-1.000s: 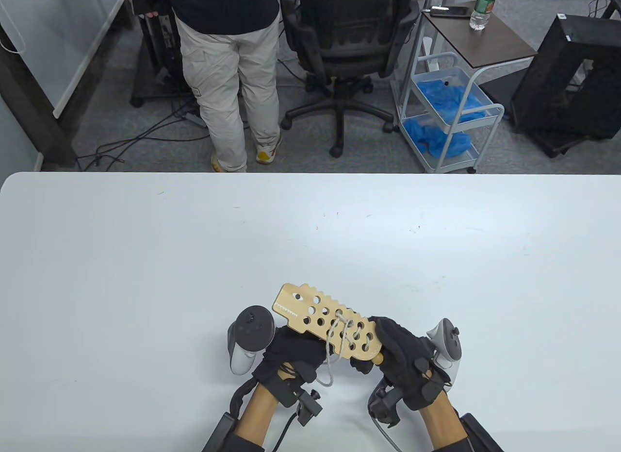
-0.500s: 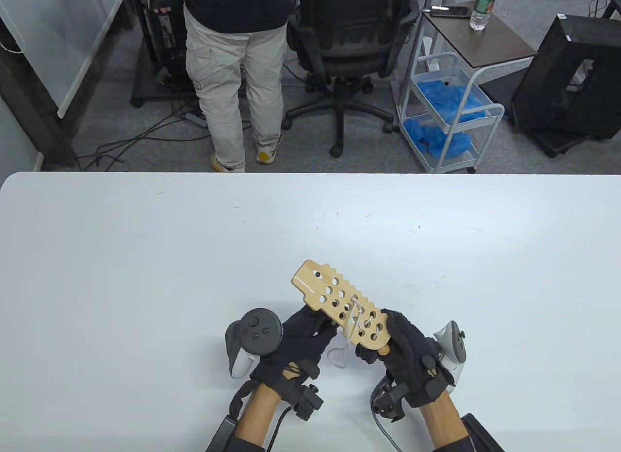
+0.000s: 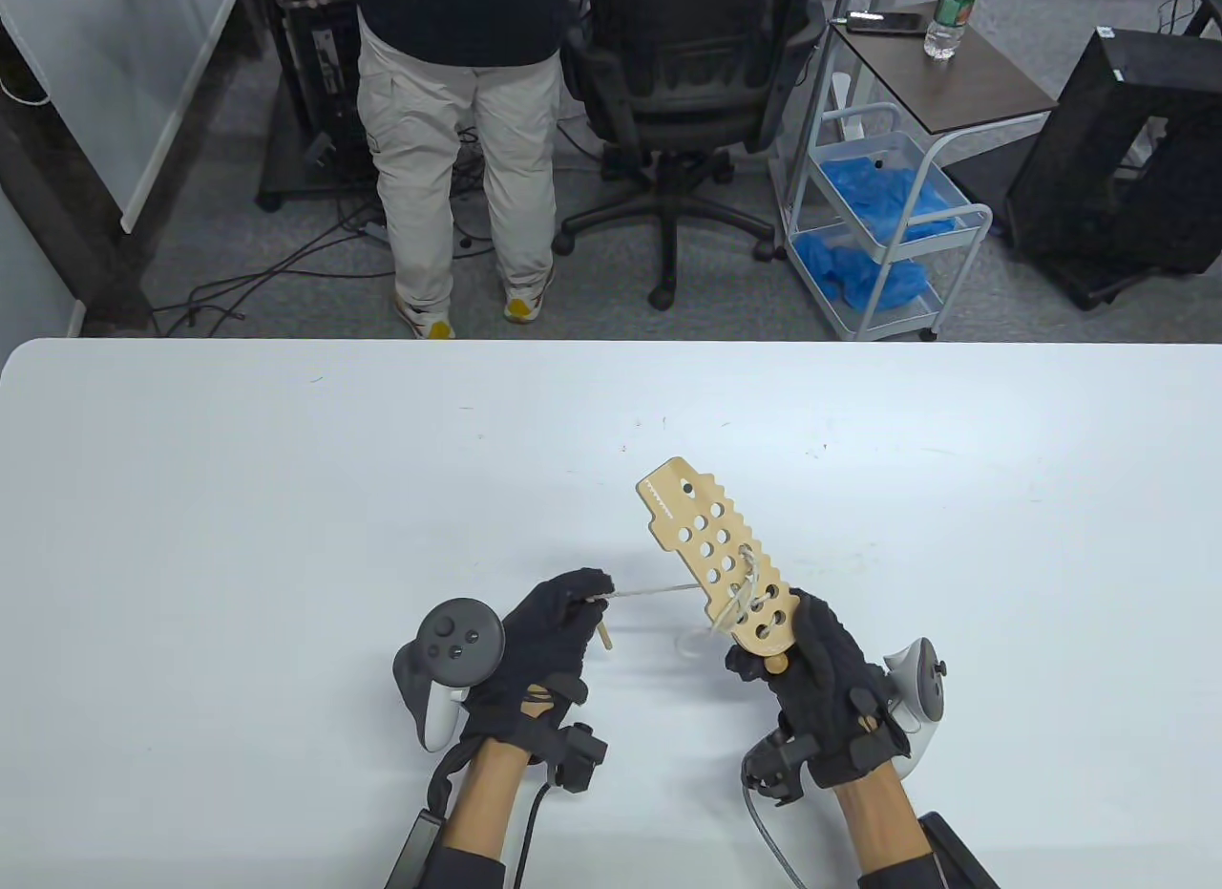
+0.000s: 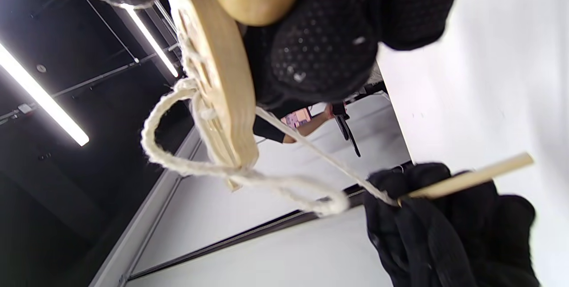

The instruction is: Remove rope from all holes on crocodile lacing toy

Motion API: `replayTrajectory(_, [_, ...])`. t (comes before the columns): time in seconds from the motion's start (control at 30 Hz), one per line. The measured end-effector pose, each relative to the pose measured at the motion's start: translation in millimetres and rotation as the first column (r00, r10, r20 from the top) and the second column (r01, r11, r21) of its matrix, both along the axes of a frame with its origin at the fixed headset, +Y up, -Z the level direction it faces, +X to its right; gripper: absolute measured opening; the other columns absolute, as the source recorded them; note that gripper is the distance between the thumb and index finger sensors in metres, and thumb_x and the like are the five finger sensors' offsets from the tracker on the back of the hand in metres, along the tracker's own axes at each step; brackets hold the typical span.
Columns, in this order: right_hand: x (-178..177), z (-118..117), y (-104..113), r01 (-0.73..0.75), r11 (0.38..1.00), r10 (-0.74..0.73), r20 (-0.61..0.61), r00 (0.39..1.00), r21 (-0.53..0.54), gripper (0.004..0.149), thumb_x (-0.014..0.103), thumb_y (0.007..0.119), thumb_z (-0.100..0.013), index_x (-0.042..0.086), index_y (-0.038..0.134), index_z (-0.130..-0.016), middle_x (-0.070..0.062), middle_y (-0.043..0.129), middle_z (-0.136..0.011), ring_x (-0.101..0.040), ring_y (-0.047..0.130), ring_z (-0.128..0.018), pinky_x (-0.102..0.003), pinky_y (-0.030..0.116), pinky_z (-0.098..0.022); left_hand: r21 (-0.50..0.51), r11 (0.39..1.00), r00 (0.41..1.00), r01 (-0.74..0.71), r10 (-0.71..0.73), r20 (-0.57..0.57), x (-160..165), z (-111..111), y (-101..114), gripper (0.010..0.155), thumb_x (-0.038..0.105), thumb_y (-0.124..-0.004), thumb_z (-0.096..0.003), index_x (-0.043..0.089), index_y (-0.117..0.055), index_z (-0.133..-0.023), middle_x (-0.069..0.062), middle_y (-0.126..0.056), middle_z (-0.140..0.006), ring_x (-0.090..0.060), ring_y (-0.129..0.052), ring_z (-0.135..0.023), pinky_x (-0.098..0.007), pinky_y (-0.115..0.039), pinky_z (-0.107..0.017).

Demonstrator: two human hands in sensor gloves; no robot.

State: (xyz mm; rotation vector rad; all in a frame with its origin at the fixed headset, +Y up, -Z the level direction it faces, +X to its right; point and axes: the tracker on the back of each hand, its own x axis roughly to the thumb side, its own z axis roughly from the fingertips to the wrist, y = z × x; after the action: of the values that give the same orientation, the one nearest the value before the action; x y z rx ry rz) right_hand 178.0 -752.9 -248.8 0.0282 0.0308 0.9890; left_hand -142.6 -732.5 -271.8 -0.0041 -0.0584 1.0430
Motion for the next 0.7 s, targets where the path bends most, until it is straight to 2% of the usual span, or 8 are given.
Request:
replayTrajectory(0.43, [23,-1,-7,0.085,0.996,-0.079,0.146,0.986,-0.036,0.051,0.045,0.070,-0.048,0.011,0.076,-0.085,-0.016,0.093,-0.070,-0.029,0.097,-0.047,-0.056,0.076,-0.051,-0.047,0.999,0.994,-0.023,0.018,-0.112,-17,-1,-5,0.044,0.038,-0.079,-0.0506,0.041,-0.078,-0.094,0.004,-0.091,-0.091,-0.019,-0.093,-0.076,-0.057,-0.074,-0.065])
replayTrajectory(0.7, [32,-1,-9,0.132,0.991,-0.122,0.195,0.973,-0.037,0.051,0.045,0.069,-0.049,0.012,0.075,-0.086,-0.015,0.093,-0.071,-0.028,0.097,-0.049,-0.056,0.075,-0.052,-0.064,0.993,0.978,-0.102,0.088,-0.188,-31,-1,-9,0.044,0.039,-0.077,-0.0517,0.042,-0.075,-0.096,0.004,-0.091,-0.090,-0.017,-0.094,-0.074,-0.055,-0.075,-0.064])
